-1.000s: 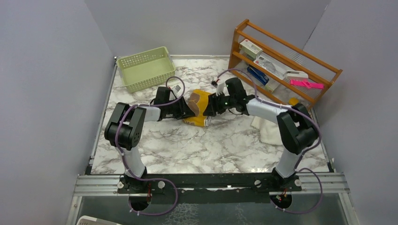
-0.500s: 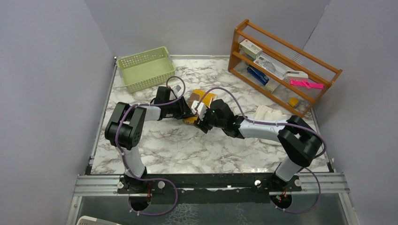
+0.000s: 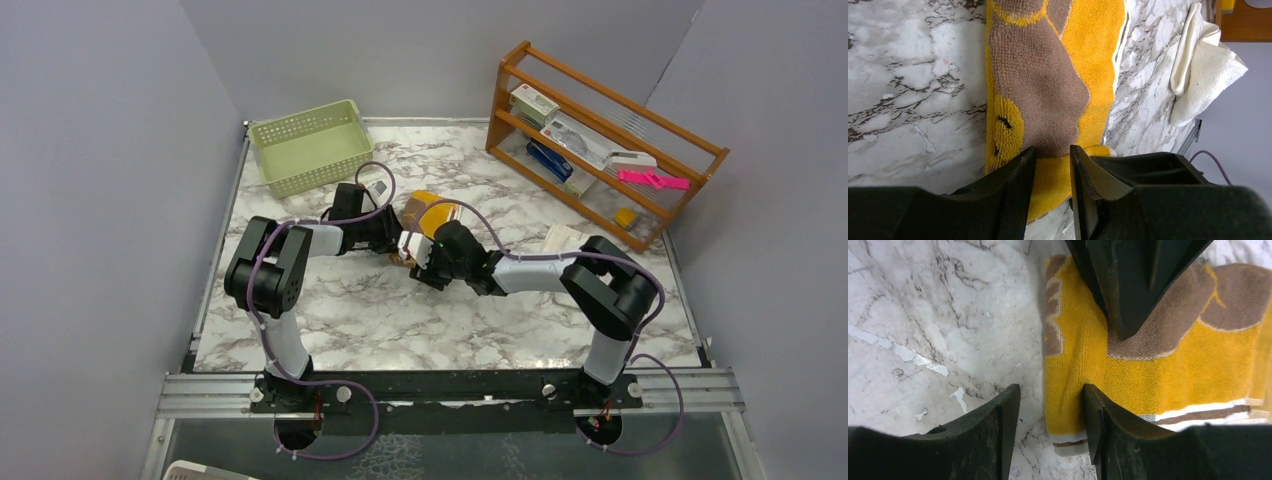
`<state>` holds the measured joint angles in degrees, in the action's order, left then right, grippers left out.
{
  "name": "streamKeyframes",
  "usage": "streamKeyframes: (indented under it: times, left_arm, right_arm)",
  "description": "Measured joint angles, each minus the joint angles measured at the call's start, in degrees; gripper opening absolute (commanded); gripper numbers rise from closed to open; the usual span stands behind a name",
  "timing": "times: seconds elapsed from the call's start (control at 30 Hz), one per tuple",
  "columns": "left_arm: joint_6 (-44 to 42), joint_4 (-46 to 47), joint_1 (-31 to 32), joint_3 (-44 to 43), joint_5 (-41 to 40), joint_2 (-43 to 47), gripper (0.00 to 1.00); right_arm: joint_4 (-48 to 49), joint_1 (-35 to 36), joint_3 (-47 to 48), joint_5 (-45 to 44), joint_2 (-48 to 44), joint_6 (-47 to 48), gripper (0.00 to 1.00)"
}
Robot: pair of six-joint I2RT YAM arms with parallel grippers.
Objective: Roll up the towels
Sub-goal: Roll the towel at the center of the board.
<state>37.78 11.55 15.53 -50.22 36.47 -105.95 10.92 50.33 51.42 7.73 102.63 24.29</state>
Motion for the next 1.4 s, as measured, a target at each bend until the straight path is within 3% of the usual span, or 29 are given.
streamKeyframes:
  times: [0.2,0.33,0.43,0.67,0.97,1.17,1.4]
  left_arm:
    - [-0.1,-0.3,0.0,-0.3,0.3,-0.2,0.36]
    - [-0.4,-0.9,0.0,-0.7,0.3,-0.2,0.37]
    - [-0.7,-1.2,0.0,-0.9,0.3,-0.3,0.37]
    - [-0.8,-3.1,-1.5,-1.5,0.6,0.3,0.43]
    - [-1.7,-11.2,-12.3,-1.5,-0.6,14.3,0.48]
    - [-3.3,-11.8,-10.7,1.4,-0.1,25.6,0.49]
    - [-3.9,-12.6,-5.3,9.6,0.1,32.6,0.49]
  right_arm:
    - [-1.0,0.0,3.6,-0.9,3.6,-1.8,0.4]
    - [-2.4,0.0,5.9,-1.6,5.2,-4.3,0.13]
    - [-4.0,-0.1,8.2,-2.6,6.5,-6.7,0.01]
    - [-6.3,-1.1,9.8,1.4,6.8,-14.5,0.01]
    - [-5.7,-3.3,5.4,21.9,4.8,-30.9,0.01]
    - [-1.3,-10.1,3.5,36.3,6.0,-45.0,0.01]
    - [0.3,-14.3,9.8,48.1,16.0,-58.1,0.01]
